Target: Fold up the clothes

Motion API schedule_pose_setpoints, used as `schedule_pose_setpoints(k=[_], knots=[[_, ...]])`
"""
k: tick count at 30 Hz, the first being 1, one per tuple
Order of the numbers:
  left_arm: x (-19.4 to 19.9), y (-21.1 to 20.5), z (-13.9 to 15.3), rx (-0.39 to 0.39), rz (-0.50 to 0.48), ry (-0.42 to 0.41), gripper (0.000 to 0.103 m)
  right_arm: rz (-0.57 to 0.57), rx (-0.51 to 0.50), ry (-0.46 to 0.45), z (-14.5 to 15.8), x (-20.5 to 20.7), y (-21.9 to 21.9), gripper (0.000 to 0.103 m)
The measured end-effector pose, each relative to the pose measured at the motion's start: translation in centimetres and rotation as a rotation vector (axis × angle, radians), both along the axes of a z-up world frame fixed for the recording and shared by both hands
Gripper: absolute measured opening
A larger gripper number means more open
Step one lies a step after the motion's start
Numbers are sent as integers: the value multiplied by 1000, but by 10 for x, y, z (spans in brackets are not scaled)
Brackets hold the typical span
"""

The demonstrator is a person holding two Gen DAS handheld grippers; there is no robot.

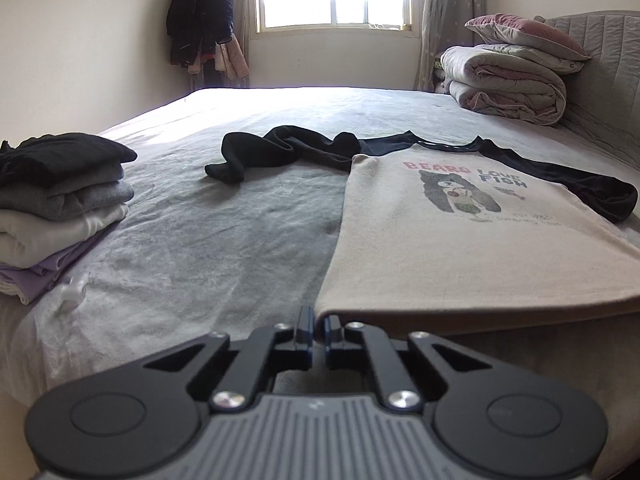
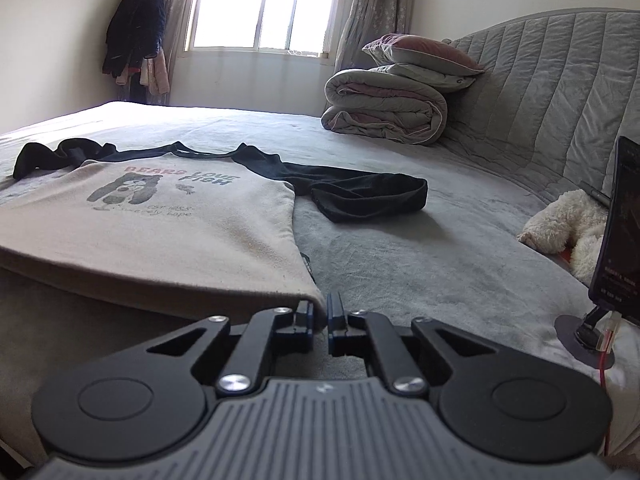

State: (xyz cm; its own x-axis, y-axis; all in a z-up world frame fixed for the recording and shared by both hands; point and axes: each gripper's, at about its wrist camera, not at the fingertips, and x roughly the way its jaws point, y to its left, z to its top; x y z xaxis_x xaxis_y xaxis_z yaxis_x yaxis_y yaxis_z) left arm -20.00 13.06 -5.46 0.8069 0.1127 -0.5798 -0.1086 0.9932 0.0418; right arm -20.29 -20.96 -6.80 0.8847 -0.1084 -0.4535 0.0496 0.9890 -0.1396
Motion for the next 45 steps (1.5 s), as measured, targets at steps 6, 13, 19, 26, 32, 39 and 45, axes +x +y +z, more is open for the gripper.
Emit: schedule_pose_setpoints(k=[6,13,19,26,32,39,45], knots=[[6,-4,-10,36,-9,48,5,4,-77,78,-14,7,8,5],[9,-2,-8,30,-37,70,5,30,-65,112,-9,7,7,5],[14,4,-1,8,-67,121,13,73,-1,189,4,8,0,22],[15,27,11,-166,-111,171,62,127,207,259,31,0,-28,45],[27,32,32,-228,-108,124,64,151,383,231,58,27,-50,45],[75,11,52,-243,-164,63,67,124,369,206,78,83,-50,45],[128,-17,54,-321,-208,43,68,157,368,209,74,132,-44,45]])
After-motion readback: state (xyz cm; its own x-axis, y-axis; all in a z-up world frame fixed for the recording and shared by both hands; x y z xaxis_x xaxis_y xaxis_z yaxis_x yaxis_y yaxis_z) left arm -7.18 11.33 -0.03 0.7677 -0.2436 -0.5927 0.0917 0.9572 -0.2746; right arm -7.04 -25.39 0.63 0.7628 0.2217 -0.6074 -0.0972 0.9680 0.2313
